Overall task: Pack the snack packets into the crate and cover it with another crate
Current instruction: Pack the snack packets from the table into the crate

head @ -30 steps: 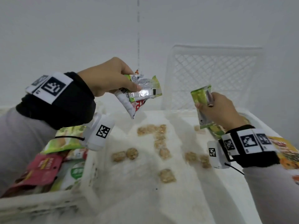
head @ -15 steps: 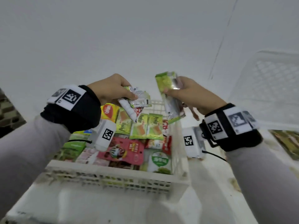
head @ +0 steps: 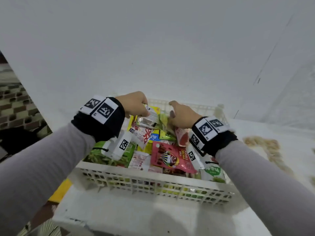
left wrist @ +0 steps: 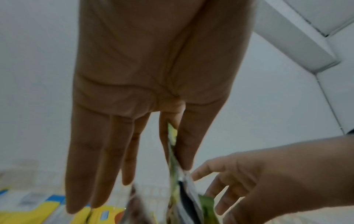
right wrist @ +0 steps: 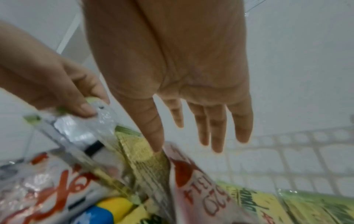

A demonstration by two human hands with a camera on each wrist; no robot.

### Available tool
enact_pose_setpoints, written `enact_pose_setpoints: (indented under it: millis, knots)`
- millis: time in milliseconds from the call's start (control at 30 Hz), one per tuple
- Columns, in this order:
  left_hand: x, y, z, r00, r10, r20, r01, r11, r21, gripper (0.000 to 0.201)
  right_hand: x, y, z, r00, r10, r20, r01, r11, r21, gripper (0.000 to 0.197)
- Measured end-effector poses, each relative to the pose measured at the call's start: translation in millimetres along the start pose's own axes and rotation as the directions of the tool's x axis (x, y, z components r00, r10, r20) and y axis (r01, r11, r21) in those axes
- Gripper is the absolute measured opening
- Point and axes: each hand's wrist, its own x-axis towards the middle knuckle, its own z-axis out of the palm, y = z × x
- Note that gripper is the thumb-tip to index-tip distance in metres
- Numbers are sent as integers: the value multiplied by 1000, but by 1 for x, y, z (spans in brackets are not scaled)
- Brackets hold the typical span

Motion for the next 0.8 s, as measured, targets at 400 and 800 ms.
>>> enact_pose_setpoints:
  millis: [400,800]
  knots:
    - [-84,-11,-9,899,235,-371,-222,972,80,9,-35,-24,-33,841,-518,156,429,814,392,46]
    - [-90,16,101,913,175,-367,-242,959,-146,25,-40,3,-26,641,-317,698,451,893,-8,22]
